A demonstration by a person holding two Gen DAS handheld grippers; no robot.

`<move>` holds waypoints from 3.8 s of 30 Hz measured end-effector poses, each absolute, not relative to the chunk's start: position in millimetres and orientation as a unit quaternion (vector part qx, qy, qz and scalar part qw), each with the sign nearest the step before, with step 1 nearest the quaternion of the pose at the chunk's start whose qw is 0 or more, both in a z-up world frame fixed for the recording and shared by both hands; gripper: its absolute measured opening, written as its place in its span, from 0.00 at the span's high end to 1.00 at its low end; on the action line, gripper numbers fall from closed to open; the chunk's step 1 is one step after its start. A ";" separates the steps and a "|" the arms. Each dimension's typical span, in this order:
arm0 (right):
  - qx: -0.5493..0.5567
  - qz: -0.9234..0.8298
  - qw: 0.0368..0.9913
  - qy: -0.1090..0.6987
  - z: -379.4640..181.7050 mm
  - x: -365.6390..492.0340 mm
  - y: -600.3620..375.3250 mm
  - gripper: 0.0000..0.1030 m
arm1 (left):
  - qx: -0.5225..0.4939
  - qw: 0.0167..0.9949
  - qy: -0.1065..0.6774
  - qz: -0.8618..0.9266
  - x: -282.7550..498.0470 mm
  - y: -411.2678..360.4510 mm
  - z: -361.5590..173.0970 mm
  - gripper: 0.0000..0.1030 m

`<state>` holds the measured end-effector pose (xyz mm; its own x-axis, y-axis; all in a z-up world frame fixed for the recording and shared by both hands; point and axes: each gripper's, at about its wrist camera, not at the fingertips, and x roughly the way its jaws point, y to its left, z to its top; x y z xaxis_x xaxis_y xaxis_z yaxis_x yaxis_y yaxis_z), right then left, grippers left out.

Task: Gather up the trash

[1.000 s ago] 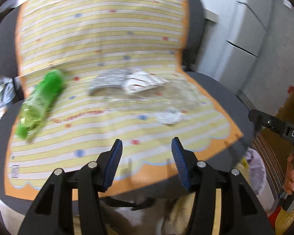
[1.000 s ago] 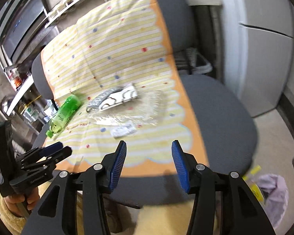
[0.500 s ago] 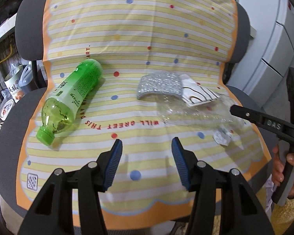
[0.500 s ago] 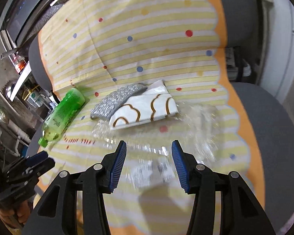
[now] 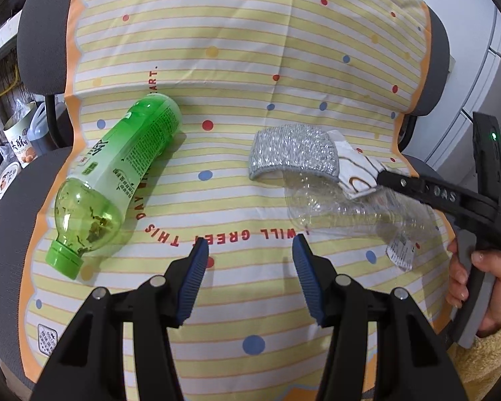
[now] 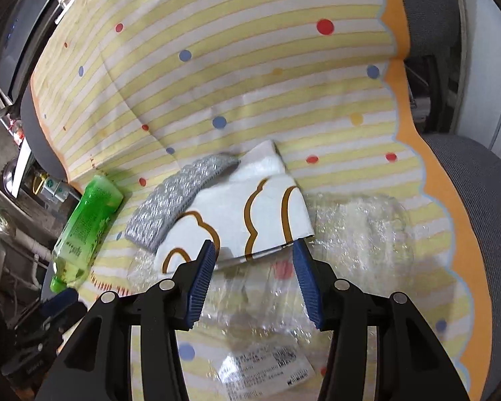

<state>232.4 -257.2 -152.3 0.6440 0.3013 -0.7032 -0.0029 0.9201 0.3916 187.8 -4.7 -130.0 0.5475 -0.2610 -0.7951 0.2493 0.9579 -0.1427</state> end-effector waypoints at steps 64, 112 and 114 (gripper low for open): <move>0.124 0.098 0.936 0.314 -59.6 122.6 -277.9 0.96 | 0.020 0.893 0.411 -0.185 253.8 -49.8 -97.8 0.93; 0.231 0.001 0.873 0.429 -169.3 4.5 -326.6 0.56 | 0.121 0.801 0.487 -0.326 77.8 -138.2 -143.2 0.92; 0.225 0.001 0.878 0.422 -167.7 10.4 -324.3 0.59 | 0.119 0.798 0.490 -0.331 76.7 -138.4 -142.5 0.92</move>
<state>10.4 -324.3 -167.7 0.6436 0.1915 -0.7410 0.1887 0.8986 0.3961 76.7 -138.4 -142.5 0.3012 -0.4115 -0.8602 0.6447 0.7526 -0.1343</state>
